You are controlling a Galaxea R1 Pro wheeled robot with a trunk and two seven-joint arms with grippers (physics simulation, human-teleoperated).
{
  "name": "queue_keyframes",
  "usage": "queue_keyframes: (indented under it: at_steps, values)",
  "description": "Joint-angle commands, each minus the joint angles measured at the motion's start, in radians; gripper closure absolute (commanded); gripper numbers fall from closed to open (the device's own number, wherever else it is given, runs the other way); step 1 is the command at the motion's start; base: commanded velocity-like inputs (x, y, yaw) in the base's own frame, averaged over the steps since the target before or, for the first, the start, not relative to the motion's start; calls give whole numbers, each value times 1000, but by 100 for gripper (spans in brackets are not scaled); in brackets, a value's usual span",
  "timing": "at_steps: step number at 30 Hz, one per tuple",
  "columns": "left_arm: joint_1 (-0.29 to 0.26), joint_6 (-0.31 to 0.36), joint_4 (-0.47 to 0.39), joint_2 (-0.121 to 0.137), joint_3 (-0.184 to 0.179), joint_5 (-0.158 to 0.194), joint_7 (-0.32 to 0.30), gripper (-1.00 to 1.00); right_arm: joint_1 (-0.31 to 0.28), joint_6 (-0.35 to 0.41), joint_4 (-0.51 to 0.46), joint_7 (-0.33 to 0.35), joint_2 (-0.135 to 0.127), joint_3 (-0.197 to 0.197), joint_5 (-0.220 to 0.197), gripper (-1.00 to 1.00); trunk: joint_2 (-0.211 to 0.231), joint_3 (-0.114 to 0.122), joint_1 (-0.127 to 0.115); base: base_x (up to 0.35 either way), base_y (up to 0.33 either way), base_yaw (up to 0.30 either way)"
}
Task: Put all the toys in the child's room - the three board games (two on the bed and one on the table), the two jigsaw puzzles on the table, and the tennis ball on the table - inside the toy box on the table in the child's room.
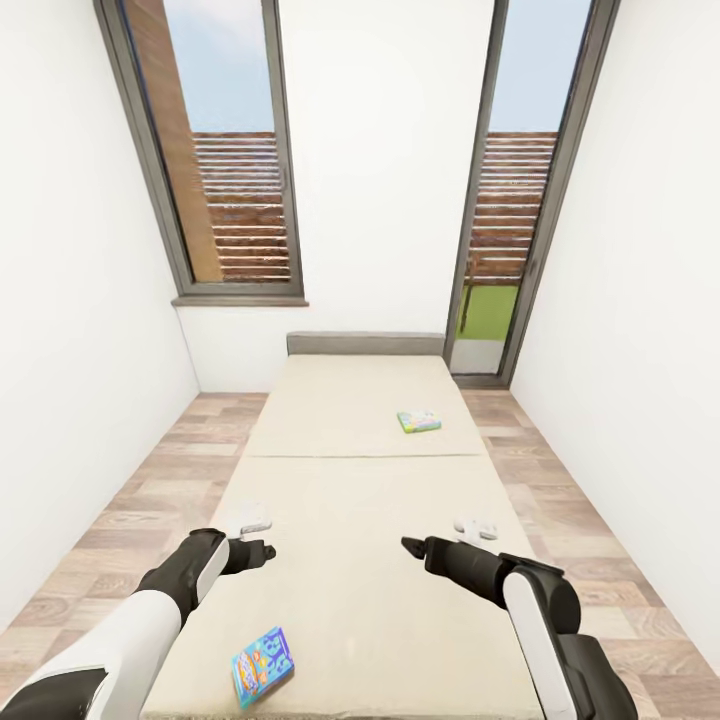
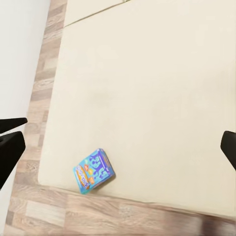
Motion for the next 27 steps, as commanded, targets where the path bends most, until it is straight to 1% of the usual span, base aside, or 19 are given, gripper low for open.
queue_keyframes:
  at_steps: [1, 6, 10, 13, 21, 24, 27]
  values:
    - [-1, 6, -2, 0, 6, 2, -3, -100, -1, 8, -2, 2, 0, -1, 0, -100, -2, -4, 1, 0, 0, 0]
    - [-1, 4, -2, 0, 6, 2, -3, -100, -1, 17, -5, 18, -2, -1, -3, -100, -2, -12, 1, 0, 0, 0]
    - [-1, 4, -2, 0, 6, 2, -4, -100, -1, 20, -5, 74, -6, -3, -4, -100, -2, -19, 1, 0, 0, 0]
    - [-1, 3, -3, 1, 7, 2, -5, -100, -1, 21, -4, 154, -8, -8, -4, -100, -2, -24, 1, 0, 0, 0]
    - [-1, 4, -7, 1, 7, 3, -11, -100, -1, 14, -1, 444, -15, -24, 4, -100, -2, -37, 1, 0, 0, 0]
    - [-1, 4, -8, 1, 7, 3, -13, -100, -1, 9, 0, 510, -23, -32, 8, -100, -2, -42, 1, 0, 0, 0]
    - [-2, 4, -10, 1, 7, 4, -15, -100, -1, 6, 0, 544, -29, -37, 10, -100, -2, -47, 1, 0, 0, 0]
